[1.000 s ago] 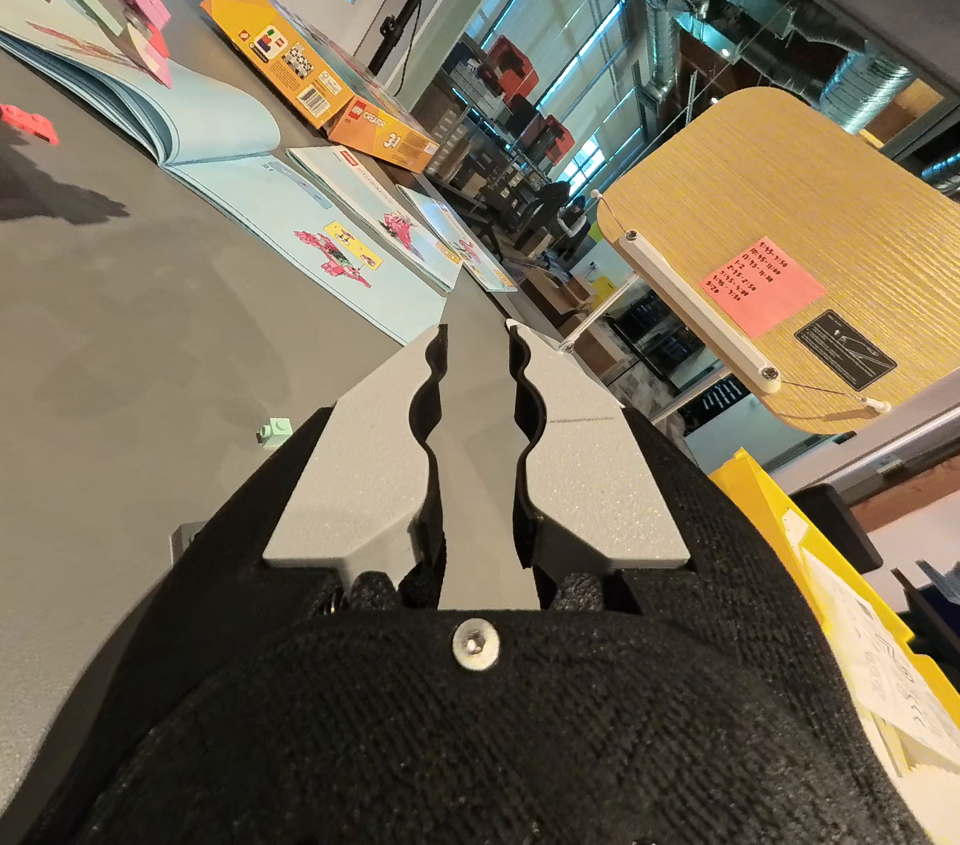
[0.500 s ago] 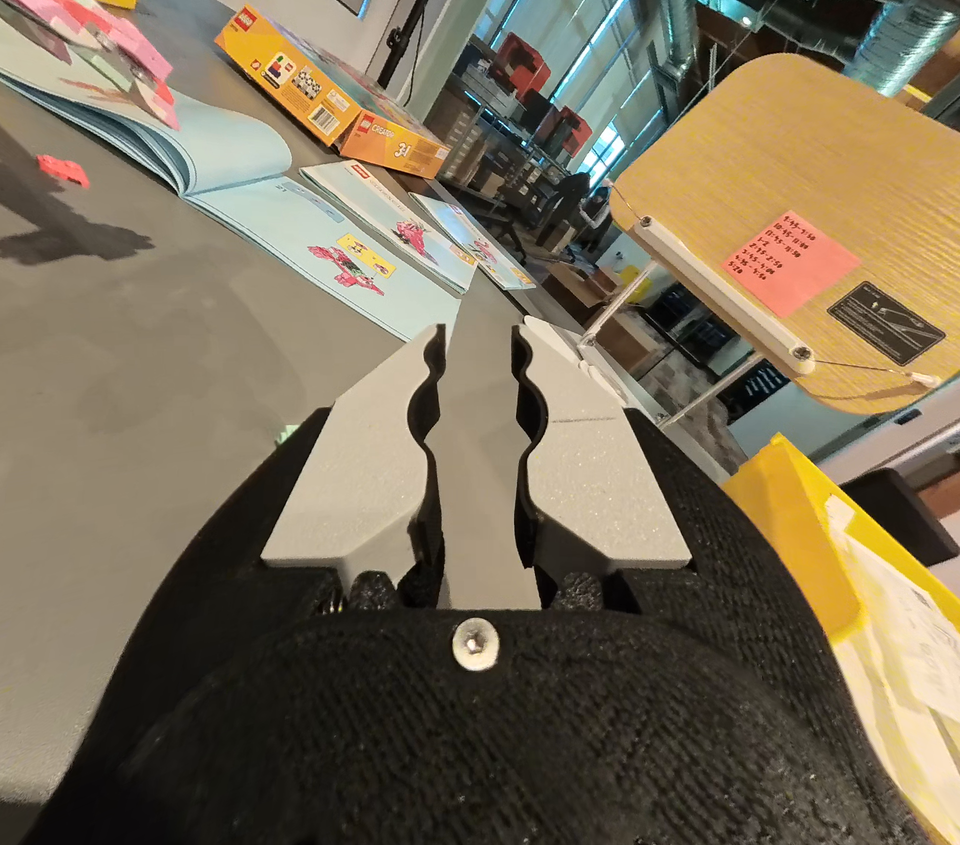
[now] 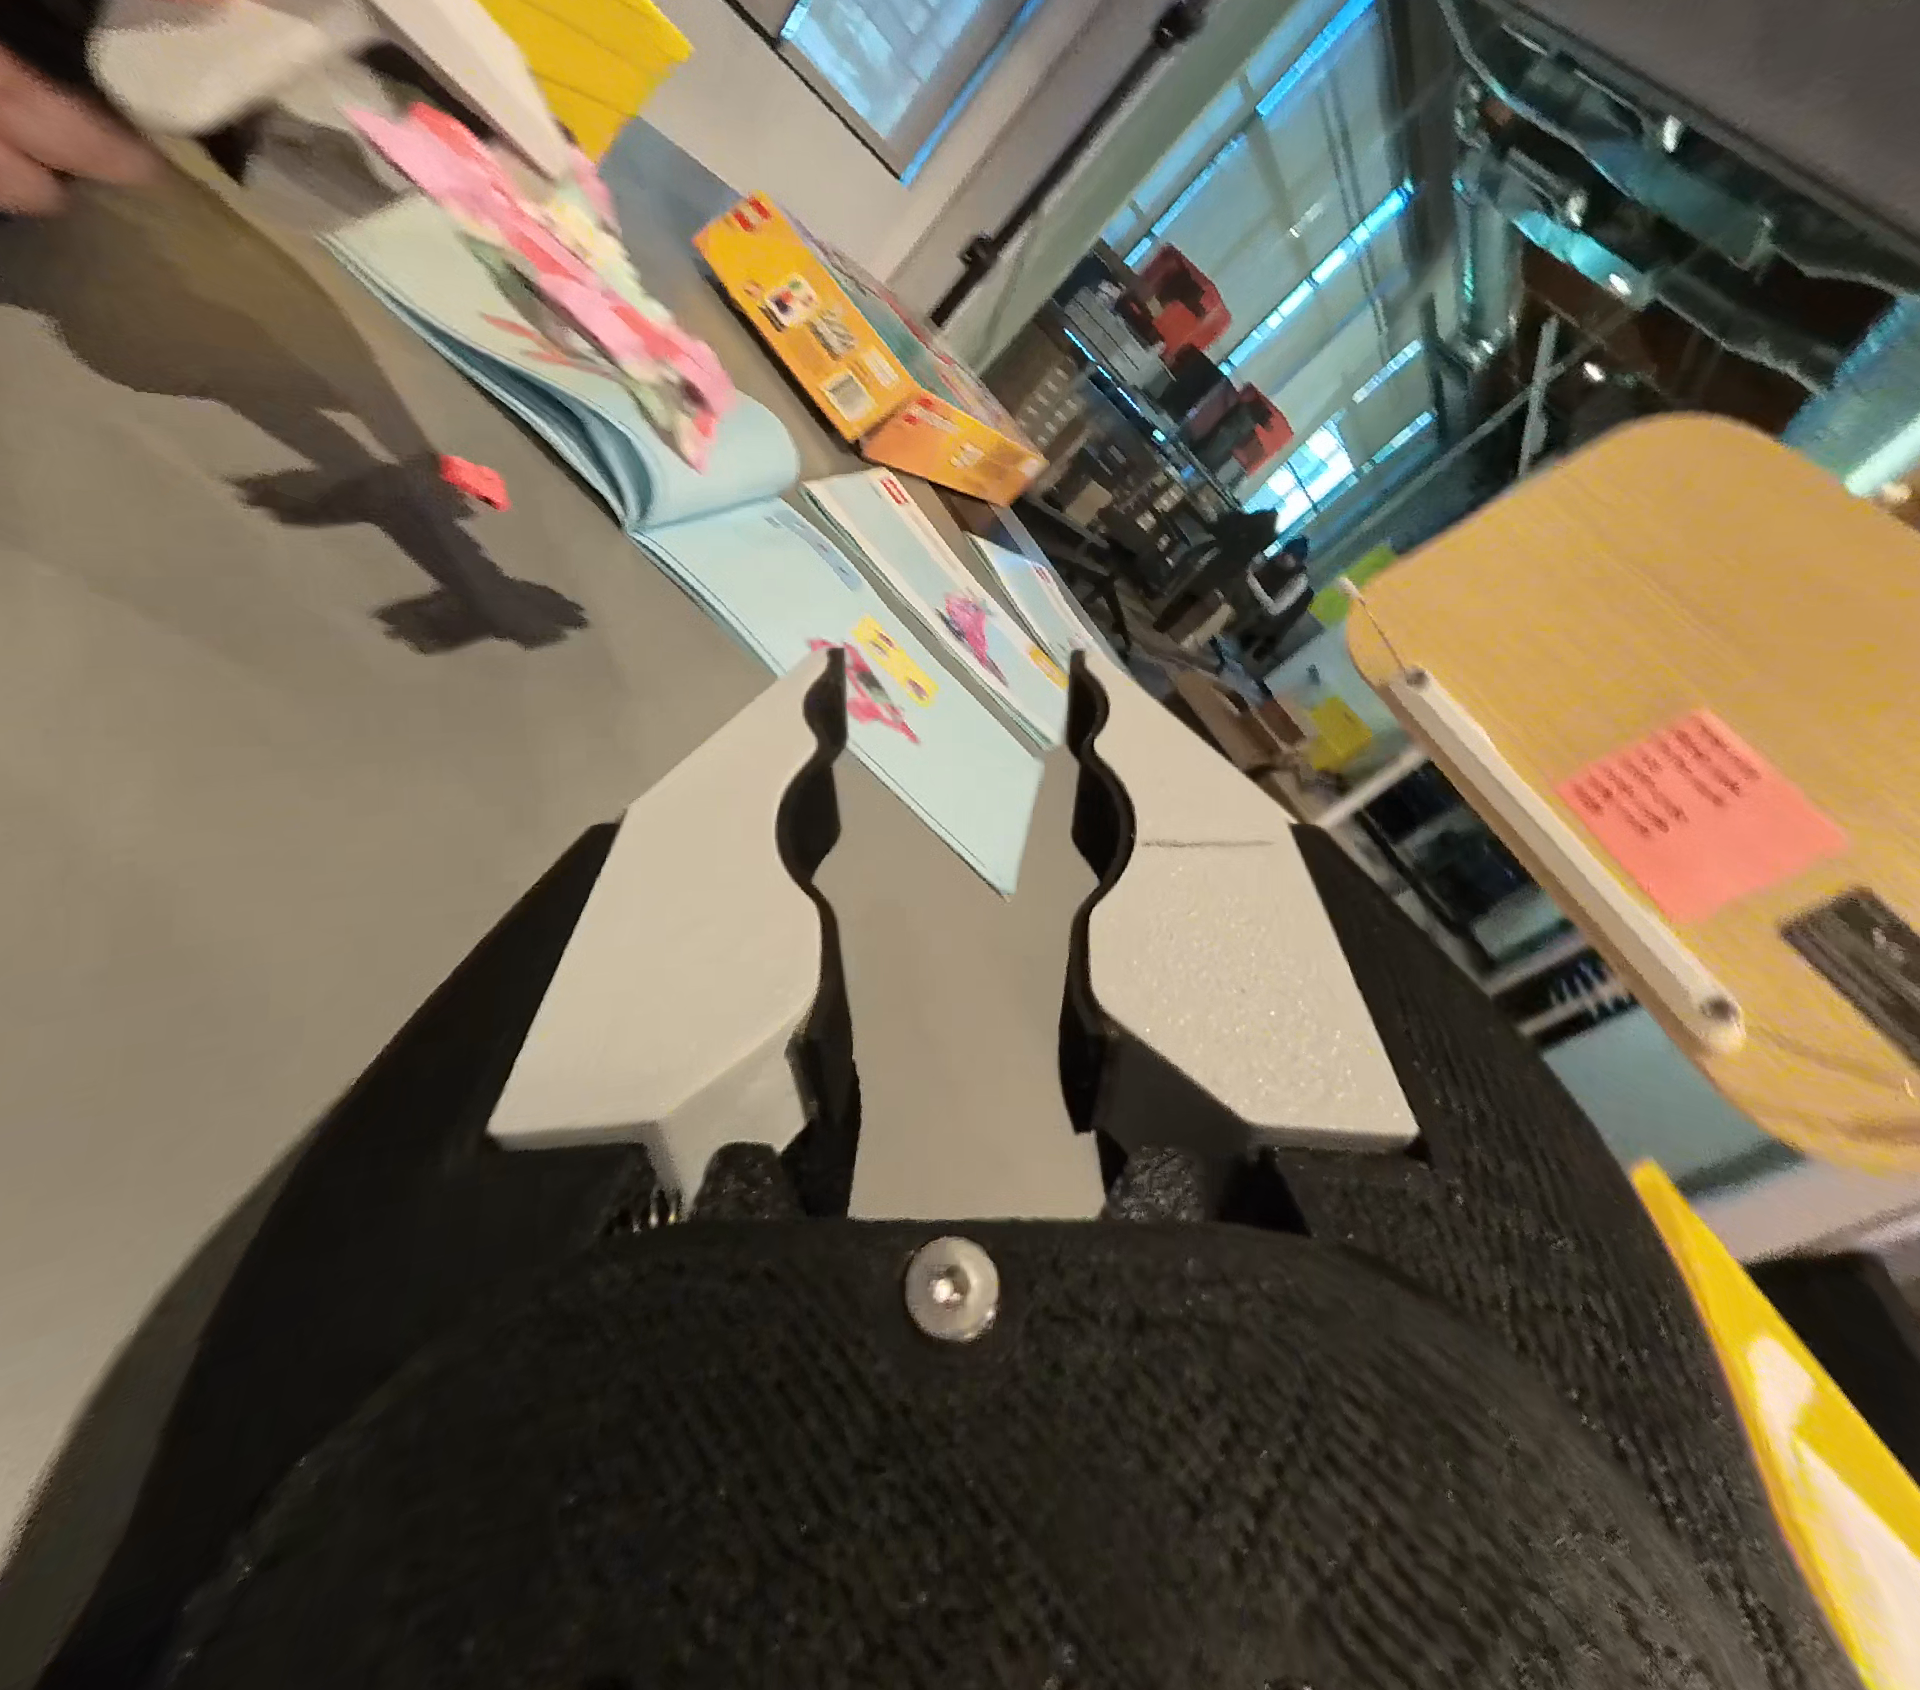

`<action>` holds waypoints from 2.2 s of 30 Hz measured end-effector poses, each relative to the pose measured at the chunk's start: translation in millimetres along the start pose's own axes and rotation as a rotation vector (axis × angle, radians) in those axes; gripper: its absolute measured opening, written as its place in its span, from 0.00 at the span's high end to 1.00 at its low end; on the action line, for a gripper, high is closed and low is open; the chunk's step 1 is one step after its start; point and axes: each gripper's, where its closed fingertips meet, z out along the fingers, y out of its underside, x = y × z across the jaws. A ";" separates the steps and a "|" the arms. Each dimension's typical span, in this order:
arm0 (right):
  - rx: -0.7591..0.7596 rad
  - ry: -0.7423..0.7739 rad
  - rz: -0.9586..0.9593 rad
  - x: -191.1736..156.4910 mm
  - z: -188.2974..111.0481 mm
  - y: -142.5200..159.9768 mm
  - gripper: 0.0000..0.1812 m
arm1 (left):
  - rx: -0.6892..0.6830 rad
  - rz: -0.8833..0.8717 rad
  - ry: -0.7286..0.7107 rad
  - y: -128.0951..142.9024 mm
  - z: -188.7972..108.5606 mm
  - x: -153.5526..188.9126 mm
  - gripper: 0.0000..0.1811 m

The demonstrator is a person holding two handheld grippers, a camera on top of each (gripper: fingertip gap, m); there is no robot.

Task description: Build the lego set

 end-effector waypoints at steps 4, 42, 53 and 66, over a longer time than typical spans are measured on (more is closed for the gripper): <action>0.031 -0.104 -0.134 -33.5 8.9 -26.4 0.71 | -0.003 0.000 0.001 0.5 0.3 0.2 0.92; -0.218 -0.148 -0.695 -89.8 59.7 -42.3 0.90 | -0.108 0.068 0.003 15.3 8.9 6.8 0.92; -0.197 -0.068 -0.771 -79.9 55.4 -42.9 0.90 | -0.095 0.096 -0.022 13.6 8.7 6.3 0.85; -0.176 -0.012 -0.836 -75.2 52.2 -43.8 0.90 | -0.136 0.125 0.013 20.0 12.0 13.1 0.83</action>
